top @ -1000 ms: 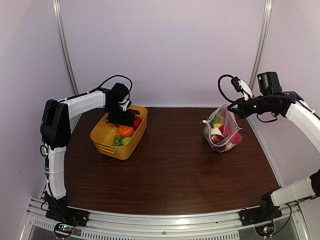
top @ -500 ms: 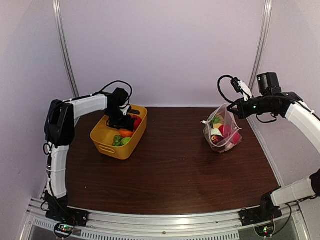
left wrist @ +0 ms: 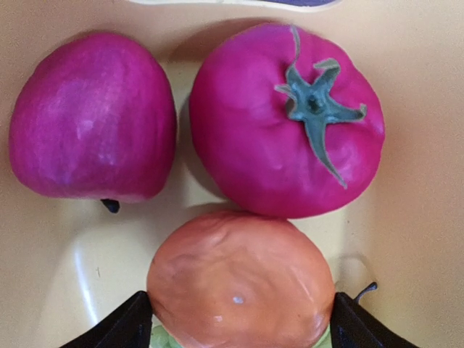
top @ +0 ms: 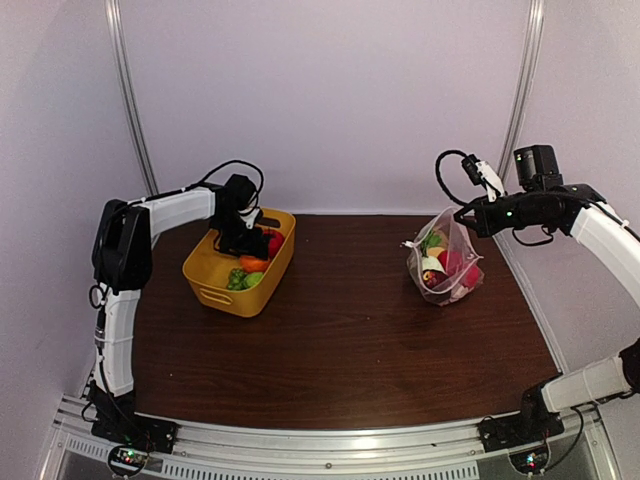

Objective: Place the food in the zip-top bag and seal the zipper
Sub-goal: Pick up the fake fruit from the bin.

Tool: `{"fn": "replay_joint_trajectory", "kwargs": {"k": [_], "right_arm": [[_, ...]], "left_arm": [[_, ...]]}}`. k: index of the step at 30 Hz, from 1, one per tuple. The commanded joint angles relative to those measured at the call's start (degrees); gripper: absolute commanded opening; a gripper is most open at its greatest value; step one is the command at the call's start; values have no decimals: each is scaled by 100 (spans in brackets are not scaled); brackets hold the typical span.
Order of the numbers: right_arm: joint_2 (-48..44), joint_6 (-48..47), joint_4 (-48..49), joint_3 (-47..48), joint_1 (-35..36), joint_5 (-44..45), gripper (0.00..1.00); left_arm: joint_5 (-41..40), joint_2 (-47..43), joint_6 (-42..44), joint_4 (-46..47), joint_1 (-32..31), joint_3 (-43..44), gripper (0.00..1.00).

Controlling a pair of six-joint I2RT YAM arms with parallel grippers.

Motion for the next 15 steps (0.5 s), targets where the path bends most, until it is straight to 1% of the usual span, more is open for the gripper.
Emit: {"fn": "replay_joint_trajectory", "kwargs": {"k": [1,8,15], "right_arm": [[-87,48,68,-5,5,-22,0],[-159,44,55,-19,5,13,0],[-155,45,90,-46,5,28,0]], "left_arm": [[28,250,-26,115,80,52,82],[-76,-145,-13,114,77,-70,69],[-110,-712,16,115,76,-293,63]]}}
